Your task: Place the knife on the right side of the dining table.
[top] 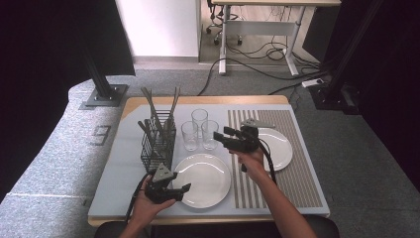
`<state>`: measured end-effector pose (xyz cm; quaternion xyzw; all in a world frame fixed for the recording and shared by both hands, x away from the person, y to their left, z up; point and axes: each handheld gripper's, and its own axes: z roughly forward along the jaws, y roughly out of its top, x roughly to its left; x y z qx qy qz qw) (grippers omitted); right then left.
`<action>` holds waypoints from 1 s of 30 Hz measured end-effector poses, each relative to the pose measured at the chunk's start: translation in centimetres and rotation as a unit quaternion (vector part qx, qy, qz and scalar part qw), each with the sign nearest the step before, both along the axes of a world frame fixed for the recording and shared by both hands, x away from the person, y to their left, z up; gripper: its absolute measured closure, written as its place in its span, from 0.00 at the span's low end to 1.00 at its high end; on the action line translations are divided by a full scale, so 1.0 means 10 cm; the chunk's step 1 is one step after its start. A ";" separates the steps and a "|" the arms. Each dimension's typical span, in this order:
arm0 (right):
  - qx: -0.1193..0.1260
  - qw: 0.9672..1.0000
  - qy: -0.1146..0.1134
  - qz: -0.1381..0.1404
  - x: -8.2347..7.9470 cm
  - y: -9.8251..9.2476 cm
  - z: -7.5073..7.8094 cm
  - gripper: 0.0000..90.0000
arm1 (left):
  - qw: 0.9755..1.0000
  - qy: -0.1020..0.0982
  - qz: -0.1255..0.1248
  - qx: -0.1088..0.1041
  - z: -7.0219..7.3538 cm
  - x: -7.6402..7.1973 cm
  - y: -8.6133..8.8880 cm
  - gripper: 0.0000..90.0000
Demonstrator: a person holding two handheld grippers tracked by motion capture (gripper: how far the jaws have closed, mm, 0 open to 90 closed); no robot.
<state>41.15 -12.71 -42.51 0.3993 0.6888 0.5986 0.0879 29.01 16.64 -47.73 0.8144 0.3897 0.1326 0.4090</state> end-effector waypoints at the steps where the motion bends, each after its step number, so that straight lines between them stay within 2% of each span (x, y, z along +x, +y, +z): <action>1: 0.000 1.000 0.000 0.000 0.01 0.02 0.01 0.44 | 1.000 0.001 0.000 -0.001 0.00 0.00 0.00 0.36; 12: 0.002 1.000 0.002 0.010 0.12 0.15 -0.02 0.44 | 1.000 -0.001 -0.008 0.005 0.00 0.01 0.00 0.36; 17: 0.003 1.000 0.001 0.010 0.16 0.19 -0.02 0.45 | 1.000 0.000 -0.017 0.008 -0.01 0.00 -0.03 0.36; 21: 0.010 1.000 0.000 0.008 0.21 0.22 -0.03 0.45 | 0.999 -0.003 -0.027 0.019 -0.02 -0.01 -0.05 0.36; 30: 0.012 1.000 0.000 0.004 0.28 0.28 -0.04 0.45 | 0.999 -0.005 -0.031 0.025 -0.03 -0.03 -0.07 0.36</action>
